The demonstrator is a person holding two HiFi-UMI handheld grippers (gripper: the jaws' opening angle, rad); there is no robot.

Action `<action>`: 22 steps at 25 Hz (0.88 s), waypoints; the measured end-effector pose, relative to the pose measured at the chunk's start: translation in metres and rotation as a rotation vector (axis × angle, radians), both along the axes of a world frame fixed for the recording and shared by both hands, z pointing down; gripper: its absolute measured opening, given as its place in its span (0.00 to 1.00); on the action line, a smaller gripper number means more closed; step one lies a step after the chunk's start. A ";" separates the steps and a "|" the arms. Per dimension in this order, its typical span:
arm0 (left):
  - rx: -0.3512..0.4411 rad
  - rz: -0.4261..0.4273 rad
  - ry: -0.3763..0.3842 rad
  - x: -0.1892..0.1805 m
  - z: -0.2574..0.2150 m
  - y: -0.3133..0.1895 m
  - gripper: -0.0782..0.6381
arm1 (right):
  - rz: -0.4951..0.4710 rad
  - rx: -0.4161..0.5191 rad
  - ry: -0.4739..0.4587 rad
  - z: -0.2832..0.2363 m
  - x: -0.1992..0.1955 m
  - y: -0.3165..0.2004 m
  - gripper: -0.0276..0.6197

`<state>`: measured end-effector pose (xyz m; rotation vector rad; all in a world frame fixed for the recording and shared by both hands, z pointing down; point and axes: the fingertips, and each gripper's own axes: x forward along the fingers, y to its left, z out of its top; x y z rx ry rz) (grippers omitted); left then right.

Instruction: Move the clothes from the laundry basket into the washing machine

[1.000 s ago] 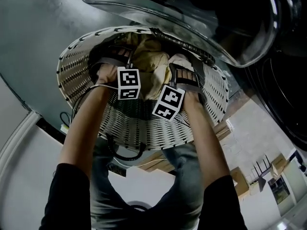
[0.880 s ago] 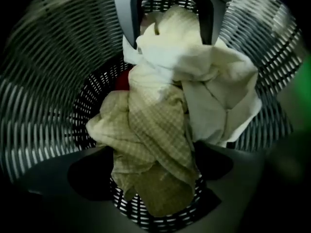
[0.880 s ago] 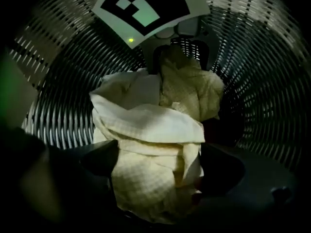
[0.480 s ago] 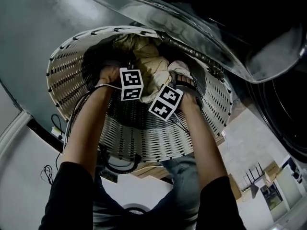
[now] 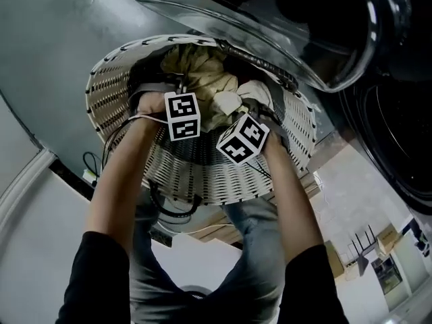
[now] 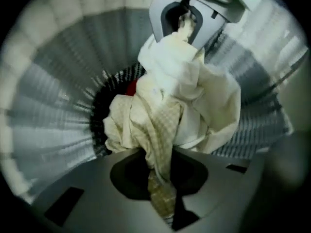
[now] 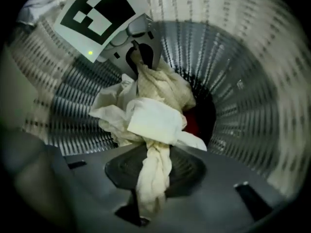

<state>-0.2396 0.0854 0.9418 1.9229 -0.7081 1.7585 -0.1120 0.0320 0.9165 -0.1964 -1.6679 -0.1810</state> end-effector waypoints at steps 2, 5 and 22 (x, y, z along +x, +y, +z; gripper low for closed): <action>0.014 -0.023 0.005 0.000 -0.023 -0.002 0.22 | 0.001 0.005 -0.023 -0.021 -0.003 0.001 0.21; 0.022 -0.058 0.015 0.001 -0.059 0.002 0.22 | 0.000 0.012 -0.056 -0.056 -0.004 0.004 0.20; 0.129 -0.363 0.126 0.009 -0.246 0.040 0.22 | 0.231 0.008 -0.263 -0.243 0.001 0.016 0.20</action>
